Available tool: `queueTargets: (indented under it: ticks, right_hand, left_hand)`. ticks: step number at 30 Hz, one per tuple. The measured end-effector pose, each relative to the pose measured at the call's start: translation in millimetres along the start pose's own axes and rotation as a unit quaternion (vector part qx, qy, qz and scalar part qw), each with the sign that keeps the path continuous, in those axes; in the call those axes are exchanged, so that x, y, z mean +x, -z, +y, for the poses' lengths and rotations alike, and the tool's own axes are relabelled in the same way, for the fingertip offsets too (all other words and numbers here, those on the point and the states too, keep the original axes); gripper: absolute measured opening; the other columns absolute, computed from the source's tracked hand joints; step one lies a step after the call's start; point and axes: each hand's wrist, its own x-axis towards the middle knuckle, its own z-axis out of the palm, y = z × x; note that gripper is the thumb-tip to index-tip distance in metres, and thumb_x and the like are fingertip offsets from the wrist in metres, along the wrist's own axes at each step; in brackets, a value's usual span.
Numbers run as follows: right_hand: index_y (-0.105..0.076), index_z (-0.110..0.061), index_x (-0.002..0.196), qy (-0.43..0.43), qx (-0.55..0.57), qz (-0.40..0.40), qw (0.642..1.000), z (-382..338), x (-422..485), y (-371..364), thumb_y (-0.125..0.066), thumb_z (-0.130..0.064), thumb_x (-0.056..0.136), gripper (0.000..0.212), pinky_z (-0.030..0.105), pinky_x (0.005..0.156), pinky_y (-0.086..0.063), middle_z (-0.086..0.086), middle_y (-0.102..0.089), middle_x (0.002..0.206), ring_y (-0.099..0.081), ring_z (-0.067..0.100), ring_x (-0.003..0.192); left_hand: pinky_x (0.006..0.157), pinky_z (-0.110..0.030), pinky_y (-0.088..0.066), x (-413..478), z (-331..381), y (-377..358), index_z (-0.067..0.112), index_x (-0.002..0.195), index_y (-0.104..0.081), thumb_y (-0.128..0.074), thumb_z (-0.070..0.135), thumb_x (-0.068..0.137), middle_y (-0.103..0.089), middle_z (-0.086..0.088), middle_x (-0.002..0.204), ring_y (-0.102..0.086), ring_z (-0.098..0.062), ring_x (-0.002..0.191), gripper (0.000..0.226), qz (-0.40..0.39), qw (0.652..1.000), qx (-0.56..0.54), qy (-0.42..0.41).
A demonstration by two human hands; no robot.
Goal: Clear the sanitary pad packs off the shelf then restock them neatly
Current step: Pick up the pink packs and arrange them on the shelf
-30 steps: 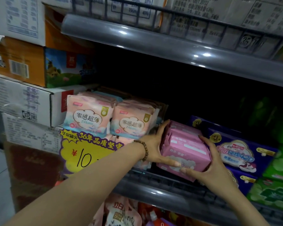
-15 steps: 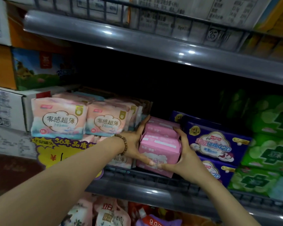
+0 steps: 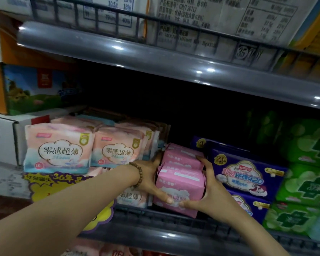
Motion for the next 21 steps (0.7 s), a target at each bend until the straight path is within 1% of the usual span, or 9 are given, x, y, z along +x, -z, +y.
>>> queueTargets:
  ticks: [3,5,10,12,15,17,19,20,21]
  right_hand:
    - [0.002,-0.059,0.128,-0.006,0.001,-0.008,1.000,0.3,0.5,2.3,-0.087,-0.052,0.050,0.119,0.014,0.088,-0.050,-0.030,-0.050,0.118,-0.058,-0.007,0.105]
    - [0.001,-0.058,0.129,-0.008,0.005,-0.017,1.000,1.4,0.2,4.2,-0.089,-0.045,0.052,0.119,0.009,0.086,-0.047,-0.031,-0.050,0.117,-0.056,-0.011,0.105]
    - [-0.001,-0.043,0.143,-0.014,0.025,-0.031,0.999,4.9,0.3,5.2,-0.091,-0.036,0.056,0.125,0.021,0.095,-0.050,-0.026,-0.049,0.123,-0.058,-0.002,0.111]
    - [-0.004,-0.042,0.143,-0.013,0.033,-0.021,0.999,5.5,-0.1,4.1,-0.090,-0.033,0.058,0.122,0.022,0.095,-0.050,-0.027,-0.049,0.122,-0.057,-0.001,0.112]
    - [-0.006,-0.042,0.143,-0.011,0.029,-0.004,1.000,5.2,-1.1,1.2,-0.088,-0.035,0.060,0.117,0.023,0.096,-0.049,-0.027,-0.048,0.123,-0.055,0.000,0.113]
    - [-0.006,-0.044,0.143,-0.012,0.035,-0.006,0.999,7.0,0.3,-0.2,-0.088,-0.036,0.060,0.117,0.024,0.097,-0.049,-0.027,-0.047,0.123,-0.055,0.001,0.114]
    - [-0.007,-0.047,0.141,-0.017,0.063,-0.015,0.998,8.2,3.6,-1.4,-0.089,-0.036,0.058,0.117,0.027,0.098,-0.049,-0.026,-0.048,0.125,-0.055,0.003,0.116]
    - [-0.008,-0.048,0.141,-0.018,0.078,-0.018,0.997,8.7,5.4,-1.8,-0.089,-0.037,0.057,0.118,0.030,0.099,-0.049,-0.025,-0.049,0.126,-0.055,0.004,0.117]
    - [-0.007,-0.050,0.140,-0.019,0.089,-0.022,0.996,8.6,7.3,-2.2,-0.090,-0.037,0.056,0.119,0.032,0.100,-0.049,-0.024,-0.050,0.128,-0.056,0.004,0.118]
  left_hand:
    - [0.107,-0.029,-0.036,-2.1,0.9,2.6,0.035,0.147,0.009,-0.071,0.076,0.054,-0.030,0.006,0.152,-0.043,-0.019,0.130,0.128,0.002,1.000,0.007,-0.007]
    - [0.107,-0.029,-0.036,-4.8,0.8,4.4,0.036,0.146,0.010,-0.070,0.078,0.053,-0.031,0.005,0.152,-0.044,-0.020,0.130,0.129,0.004,0.999,0.032,-0.014]
    - [0.103,-0.032,-0.042,-9.1,4.6,9.3,0.030,0.147,0.015,-0.064,0.084,0.050,-0.037,0.002,0.149,-0.051,-0.024,0.123,0.136,0.026,0.992,0.121,-0.017]
    - [0.098,-0.029,-0.043,-9.6,7.0,11.1,0.026,0.148,0.014,-0.063,0.086,0.049,-0.044,0.001,0.144,-0.055,-0.024,0.118,0.139,0.046,0.990,0.135,-0.016]
    - [0.089,-0.026,-0.043,-11.9,7.9,9.3,0.023,0.148,0.018,-0.062,0.085,0.051,-0.054,-0.001,0.133,-0.059,-0.024,0.108,0.141,0.070,0.989,0.130,-0.006]
    - [0.081,-0.022,-0.042,-14.8,8.6,8.1,0.022,0.144,0.030,-0.063,0.083,0.054,-0.060,-0.003,0.122,-0.060,-0.021,0.095,0.143,0.075,0.990,0.116,-0.002]
    - [0.066,-0.020,-0.040,-18.9,8.0,7.6,0.024,0.137,0.040,-0.065,0.080,0.057,-0.063,0.000,0.093,-0.055,-0.014,0.071,0.143,0.079,0.992,0.099,-0.003]
    - [0.058,-0.020,-0.037,-21.0,7.1,7.4,0.025,0.134,0.043,-0.065,0.079,0.057,-0.057,0.005,0.077,-0.049,-0.009,0.062,0.143,0.084,0.992,0.094,-0.005]
    - [0.053,-0.020,-0.033,-22.9,7.0,7.5,0.027,0.132,0.045,-0.066,0.078,0.058,-0.049,0.008,0.068,-0.045,-0.006,0.057,0.143,0.091,0.992,0.089,-0.007]
